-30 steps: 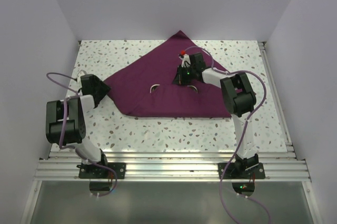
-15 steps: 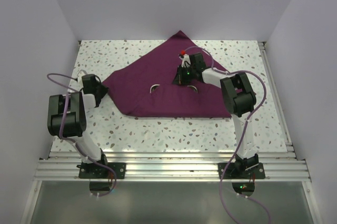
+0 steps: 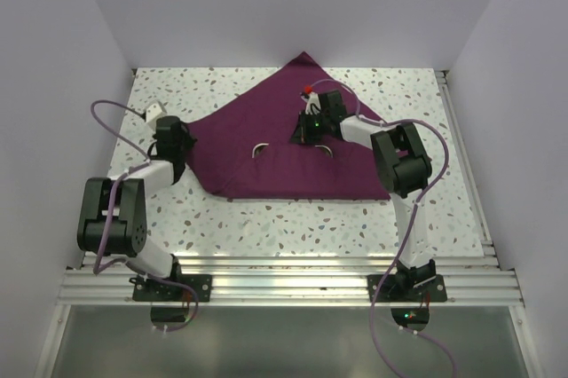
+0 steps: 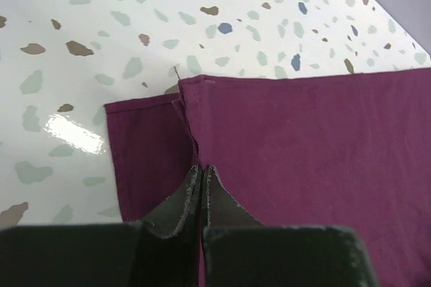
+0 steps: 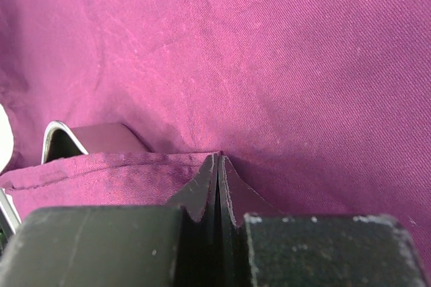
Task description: Prepare the surgical pack
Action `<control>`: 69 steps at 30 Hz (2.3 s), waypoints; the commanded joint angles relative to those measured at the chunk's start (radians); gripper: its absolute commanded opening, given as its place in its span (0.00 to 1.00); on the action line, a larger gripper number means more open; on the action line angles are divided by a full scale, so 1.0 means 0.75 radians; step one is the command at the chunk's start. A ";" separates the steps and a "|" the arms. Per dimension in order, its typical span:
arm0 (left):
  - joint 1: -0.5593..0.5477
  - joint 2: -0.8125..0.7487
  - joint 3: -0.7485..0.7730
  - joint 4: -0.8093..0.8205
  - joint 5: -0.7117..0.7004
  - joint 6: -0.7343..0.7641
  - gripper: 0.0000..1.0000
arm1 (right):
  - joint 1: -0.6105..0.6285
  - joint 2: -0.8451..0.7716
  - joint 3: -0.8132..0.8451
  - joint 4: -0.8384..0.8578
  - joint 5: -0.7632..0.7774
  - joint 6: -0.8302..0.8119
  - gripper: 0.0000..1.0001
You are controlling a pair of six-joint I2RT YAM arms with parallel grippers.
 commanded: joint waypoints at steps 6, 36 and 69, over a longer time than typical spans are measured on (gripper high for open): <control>-0.127 -0.058 0.097 -0.133 -0.257 0.083 0.00 | 0.038 -0.071 -0.034 -0.017 -0.034 0.020 0.00; 0.118 0.273 0.128 -0.135 0.162 -0.062 0.58 | 0.040 -0.063 -0.032 -0.015 -0.042 0.018 0.00; -0.207 0.032 0.244 -0.254 -0.224 0.138 0.00 | 0.040 -0.046 -0.030 0.005 -0.054 0.060 0.00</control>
